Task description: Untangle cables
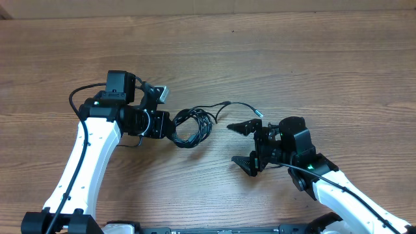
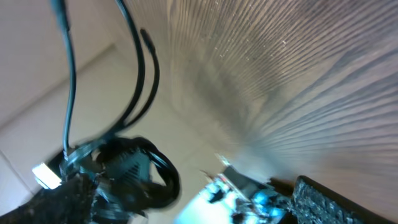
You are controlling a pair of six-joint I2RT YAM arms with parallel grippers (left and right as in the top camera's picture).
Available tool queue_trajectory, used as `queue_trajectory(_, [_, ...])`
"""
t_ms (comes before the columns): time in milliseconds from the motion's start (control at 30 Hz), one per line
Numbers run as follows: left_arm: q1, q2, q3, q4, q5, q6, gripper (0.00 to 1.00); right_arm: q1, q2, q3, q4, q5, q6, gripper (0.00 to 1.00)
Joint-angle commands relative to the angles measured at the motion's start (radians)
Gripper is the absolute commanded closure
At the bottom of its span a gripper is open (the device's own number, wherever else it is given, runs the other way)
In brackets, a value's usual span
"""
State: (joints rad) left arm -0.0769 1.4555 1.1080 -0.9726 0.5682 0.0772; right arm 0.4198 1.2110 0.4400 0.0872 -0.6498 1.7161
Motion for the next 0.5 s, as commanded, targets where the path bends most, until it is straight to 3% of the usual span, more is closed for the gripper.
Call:
queue_trajectory(0, [-0.002, -0.005, 0.029, 0.005, 0.142, 0.036, 0.96, 0.002, 0.007, 0.005, 0.051, 0.037, 0.160, 0.00])
queue_trajectory(200, [-0.004, -0.005, 0.029, 0.005, 0.185, 0.036, 0.96, 0.066, 0.061, 0.005, 0.242, 0.129, 0.273, 0.00])
queue_trajectory(467, [-0.051, -0.005, 0.028, 0.001, 0.183, 0.066, 0.96, 0.111, 0.113, 0.005, 0.364, 0.216, 0.274, 0.00])
